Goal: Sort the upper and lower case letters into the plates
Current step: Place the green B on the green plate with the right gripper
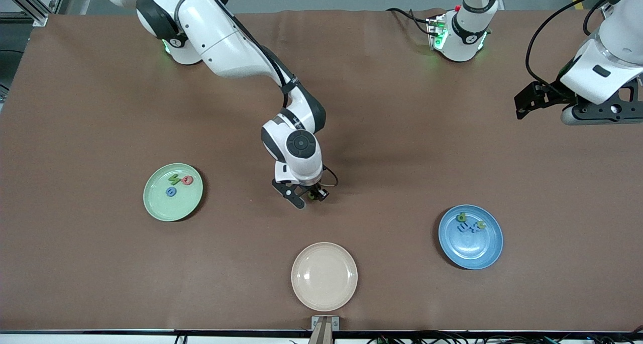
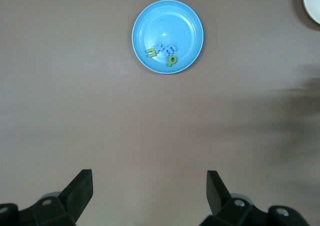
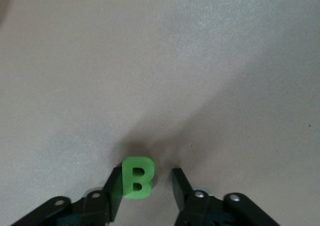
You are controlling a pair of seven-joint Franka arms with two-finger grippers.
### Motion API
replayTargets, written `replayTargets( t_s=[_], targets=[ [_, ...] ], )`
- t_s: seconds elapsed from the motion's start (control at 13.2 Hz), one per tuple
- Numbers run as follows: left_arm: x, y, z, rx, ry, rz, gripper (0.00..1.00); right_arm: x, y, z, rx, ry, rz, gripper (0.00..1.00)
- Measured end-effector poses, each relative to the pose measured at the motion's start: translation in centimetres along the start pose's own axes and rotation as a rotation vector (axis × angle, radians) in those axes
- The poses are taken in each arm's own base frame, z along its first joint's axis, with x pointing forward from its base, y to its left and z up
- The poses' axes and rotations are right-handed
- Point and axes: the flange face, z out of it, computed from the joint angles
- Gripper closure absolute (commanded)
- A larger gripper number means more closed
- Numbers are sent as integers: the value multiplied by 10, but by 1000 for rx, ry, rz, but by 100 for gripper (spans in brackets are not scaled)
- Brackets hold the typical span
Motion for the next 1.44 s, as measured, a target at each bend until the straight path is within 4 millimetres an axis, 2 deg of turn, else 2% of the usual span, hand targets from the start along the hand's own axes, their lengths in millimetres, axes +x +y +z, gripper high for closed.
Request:
replayTargets(
  t_s=[0.08, 0.15, 0.3, 0.45, 0.6, 0.76, 0.91, 1.06, 1.13, 1.28, 1.44],
  targets=[
    [0, 0, 0, 0, 2, 1, 0, -1, 0, 0, 0, -1, -2, 80],
    [0, 1, 0, -1, 4, 1, 0, -3, -1, -1, 4, -3, -8, 100],
    [0, 1, 0, -1, 4, 1, 0, -4, -3, -5, 5, -6, -40, 100],
    [1, 1, 0, -1, 6, 1, 0, 6, -1, -5, -5, -4, -79, 100],
    [3, 1, 2, -2, 7, 2, 0, 35, 8, -14, -79, -18, -171, 100],
    [3, 1, 1, -3, 12, 2, 0, 94, 27, -48, -129, -49, -280, 100],
    [4, 0, 1, -3, 14, 0, 0, 166, 72, -85, -141, -82, -394, 100],
    [4, 0, 1, -3, 15, -1, 0, 220, 133, -100, -141, -112, -490, 100],
    [4, -1, 1, -3, 16, -2, 0, 239, 165, -98, -133, -119, -535, 100],
    [5, -1, 0, -5, 23, -2, 0, 264, 223, -80, -120, -129, -605, 100],
    [5, -1, -1, -5, 29, -3, 0, 281, 265, -61, -116, -141, -644, 98]
  ],
)
